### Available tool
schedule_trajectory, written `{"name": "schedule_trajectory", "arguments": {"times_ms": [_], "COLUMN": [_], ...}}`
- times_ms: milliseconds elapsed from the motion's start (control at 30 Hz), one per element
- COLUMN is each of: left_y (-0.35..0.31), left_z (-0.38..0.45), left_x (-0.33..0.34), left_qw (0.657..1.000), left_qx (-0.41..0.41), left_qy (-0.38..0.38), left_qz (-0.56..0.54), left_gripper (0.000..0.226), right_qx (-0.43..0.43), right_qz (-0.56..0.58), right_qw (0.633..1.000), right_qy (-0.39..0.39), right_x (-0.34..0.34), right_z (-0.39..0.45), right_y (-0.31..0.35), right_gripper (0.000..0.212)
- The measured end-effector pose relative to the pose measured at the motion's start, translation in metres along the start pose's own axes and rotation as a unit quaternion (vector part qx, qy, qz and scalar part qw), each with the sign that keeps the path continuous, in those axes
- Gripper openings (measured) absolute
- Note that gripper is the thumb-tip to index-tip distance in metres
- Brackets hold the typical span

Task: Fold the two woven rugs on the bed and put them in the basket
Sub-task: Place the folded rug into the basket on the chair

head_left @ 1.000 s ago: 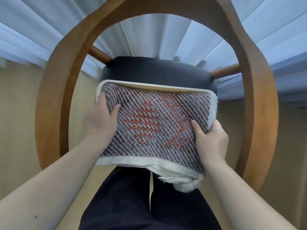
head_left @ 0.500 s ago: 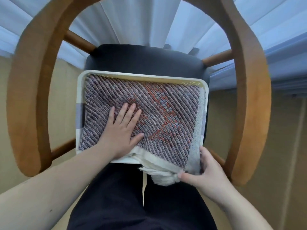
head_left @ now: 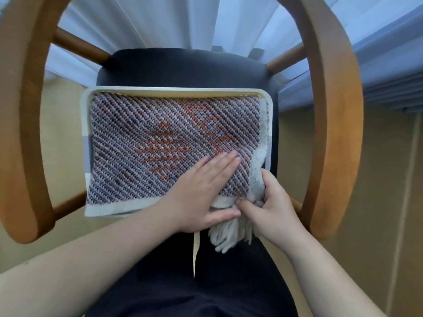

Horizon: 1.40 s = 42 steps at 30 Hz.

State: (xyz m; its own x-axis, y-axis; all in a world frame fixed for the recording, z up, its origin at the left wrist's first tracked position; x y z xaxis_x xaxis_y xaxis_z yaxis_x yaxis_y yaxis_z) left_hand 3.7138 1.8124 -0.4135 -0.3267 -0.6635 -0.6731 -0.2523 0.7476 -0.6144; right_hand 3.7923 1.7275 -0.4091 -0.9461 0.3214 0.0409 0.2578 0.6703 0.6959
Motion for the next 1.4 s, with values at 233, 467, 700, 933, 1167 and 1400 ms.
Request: {"name": "schedule_trajectory", "arguments": {"times_ms": [233,467,700,933,1167,1400], "left_y": [0.009,0.009,0.018,0.011,-0.001,0.005], "left_z": [0.007,0.009,0.010,-0.005,-0.025,-0.029], "left_x": [-0.013,-0.020,-0.031,-0.039,-0.059,-0.056], "left_qw": [0.996,0.986,0.970,0.955,0.936,0.932], "left_qx": [-0.014,-0.067,-0.122,-0.120,-0.060,-0.055], "left_qy": [-0.008,-0.063,-0.109,-0.199,-0.301,-0.302], "left_qz": [-0.090,-0.138,-0.180,-0.182,-0.174,-0.191], "left_gripper": [0.106,0.091,0.068,0.052,0.057,0.064], "right_qx": [-0.005,0.029,0.072,-0.013,-0.035,0.071], "right_qz": [0.185,0.250,0.201,-0.202,-0.363,-0.025], "right_qw": [0.981,0.966,0.976,0.951,0.868,0.996], "right_qy": [-0.055,0.067,-0.030,-0.236,-0.337,-0.055], "right_x": [0.006,0.018,0.010,-0.018,-0.019,0.005], "right_z": [0.001,-0.004,0.001,-0.001,0.001,0.029], "right_y": [-0.019,-0.025,-0.037,0.004,0.028,-0.009], "right_gripper": [0.040,0.067,0.072,0.020,0.026,0.003]}}
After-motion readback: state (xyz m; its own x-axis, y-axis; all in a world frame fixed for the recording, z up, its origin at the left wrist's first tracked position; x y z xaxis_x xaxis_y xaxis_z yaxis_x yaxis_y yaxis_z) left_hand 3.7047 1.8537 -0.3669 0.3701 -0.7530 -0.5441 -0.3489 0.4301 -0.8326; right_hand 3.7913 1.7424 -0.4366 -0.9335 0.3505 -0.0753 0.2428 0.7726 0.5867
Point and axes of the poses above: each hand's wrist, its own z-axis towards the middle knuckle, its own x-axis out of the palm, y = z × x, the point moved 10 cm from there along z, towards the middle knuckle, and after that the axes turned 11 degrees about y, right-handed, at the moved point
